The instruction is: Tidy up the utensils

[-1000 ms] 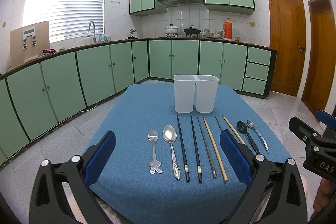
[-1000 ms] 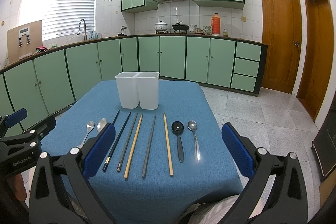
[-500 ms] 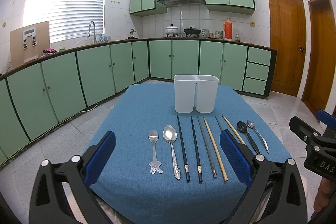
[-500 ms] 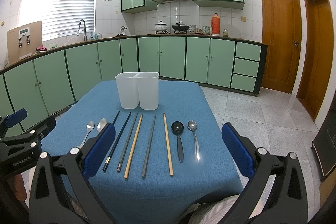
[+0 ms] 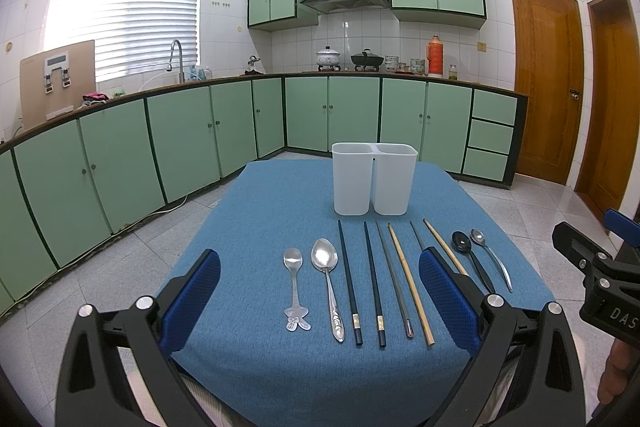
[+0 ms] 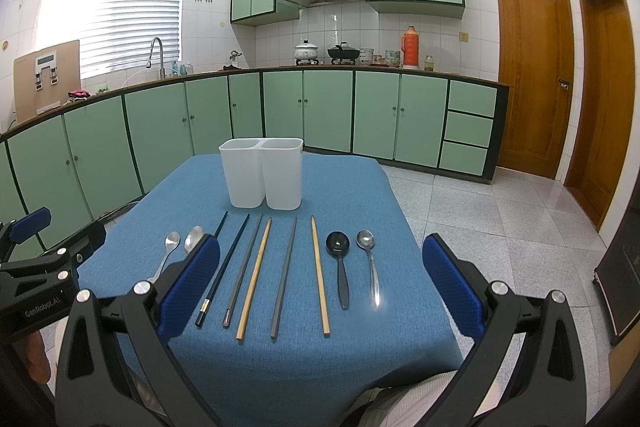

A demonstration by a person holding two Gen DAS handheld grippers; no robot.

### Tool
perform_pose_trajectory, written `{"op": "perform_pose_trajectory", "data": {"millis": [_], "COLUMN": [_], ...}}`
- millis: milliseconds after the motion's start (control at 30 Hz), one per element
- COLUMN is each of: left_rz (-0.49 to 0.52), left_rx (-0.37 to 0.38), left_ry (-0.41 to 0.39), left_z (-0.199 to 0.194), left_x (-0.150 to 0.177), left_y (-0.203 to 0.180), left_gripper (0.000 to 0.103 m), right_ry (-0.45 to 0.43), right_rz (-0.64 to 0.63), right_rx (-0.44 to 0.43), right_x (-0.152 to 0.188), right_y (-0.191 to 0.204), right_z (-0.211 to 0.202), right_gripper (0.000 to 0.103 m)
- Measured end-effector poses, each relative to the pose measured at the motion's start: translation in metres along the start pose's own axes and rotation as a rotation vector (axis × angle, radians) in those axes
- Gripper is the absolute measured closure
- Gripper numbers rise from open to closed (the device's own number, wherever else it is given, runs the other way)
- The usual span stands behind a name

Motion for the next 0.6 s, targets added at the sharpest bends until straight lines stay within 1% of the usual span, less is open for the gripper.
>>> {"op": "perform_pose_trajectory", "data": {"millis": [600], "left_rz": [0.0], "left_rx": [0.0], "left_ry": [0.001], "left_z": [0.0003], "left_x": [0.0003], "left_y": [0.0006], "left_gripper": [0.006], "right_ry": [0.0], "right_rz": [0.0], "right_rx": [0.004], "right_x": [-0.0013], "right_y": [-0.0022], "right_z": [0.0027], "right_gripper": [0.005]}}
Point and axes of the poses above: each gripper's, at about its wrist camera, not at the fingertips, and z roughly the way its jaws point, y to its left, x to its underside, the point moved 8 cm from there along z, roughly the way its jaws point, and after that the axes turned 2 degrees about z, right-handed, at the moved point
